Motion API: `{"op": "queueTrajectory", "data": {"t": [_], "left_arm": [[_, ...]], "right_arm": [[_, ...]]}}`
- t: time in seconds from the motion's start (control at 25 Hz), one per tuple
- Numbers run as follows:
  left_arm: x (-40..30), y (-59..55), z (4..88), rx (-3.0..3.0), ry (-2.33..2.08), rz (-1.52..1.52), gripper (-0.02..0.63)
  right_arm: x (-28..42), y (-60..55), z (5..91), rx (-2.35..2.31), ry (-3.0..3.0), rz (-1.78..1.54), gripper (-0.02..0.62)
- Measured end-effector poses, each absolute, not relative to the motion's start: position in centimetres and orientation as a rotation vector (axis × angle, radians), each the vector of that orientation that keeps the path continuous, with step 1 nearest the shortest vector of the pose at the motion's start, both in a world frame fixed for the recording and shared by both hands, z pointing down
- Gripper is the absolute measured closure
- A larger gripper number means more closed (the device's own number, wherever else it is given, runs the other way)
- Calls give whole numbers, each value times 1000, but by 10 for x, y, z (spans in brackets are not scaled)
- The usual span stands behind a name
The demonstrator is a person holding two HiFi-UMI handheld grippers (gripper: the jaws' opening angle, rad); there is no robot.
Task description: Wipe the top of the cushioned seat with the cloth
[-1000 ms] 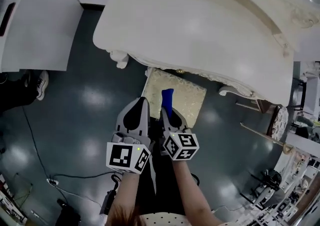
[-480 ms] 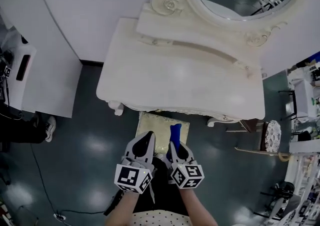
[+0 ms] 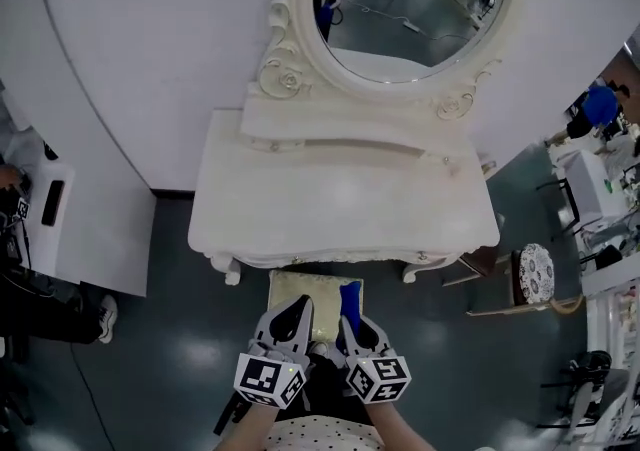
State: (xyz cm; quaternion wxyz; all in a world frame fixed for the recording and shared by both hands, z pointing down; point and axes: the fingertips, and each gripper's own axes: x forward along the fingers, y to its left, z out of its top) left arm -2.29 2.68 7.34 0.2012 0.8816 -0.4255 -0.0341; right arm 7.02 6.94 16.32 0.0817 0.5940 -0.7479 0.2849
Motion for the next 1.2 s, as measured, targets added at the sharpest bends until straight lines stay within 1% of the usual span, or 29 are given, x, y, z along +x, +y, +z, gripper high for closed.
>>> {"op": "queueTrajectory", "data": {"t": [0.36,0.72,1.0,1.2], "left_arm": [[-15,63,48,2545,-1106,-79,607],[-10,85,39,2551,-1148,-27,608],[2,129,11,2573,-1273,-56,609],[31,172,-1,2617,-1300,-88,609]], "right_arm": [[79,94,124,1850,-2268,784,534],[82,111,96,1869,-2341,729,534],[108,152,65,1822,-2408,629,534],[135,200,51,1802,-2442,562,534]]}}
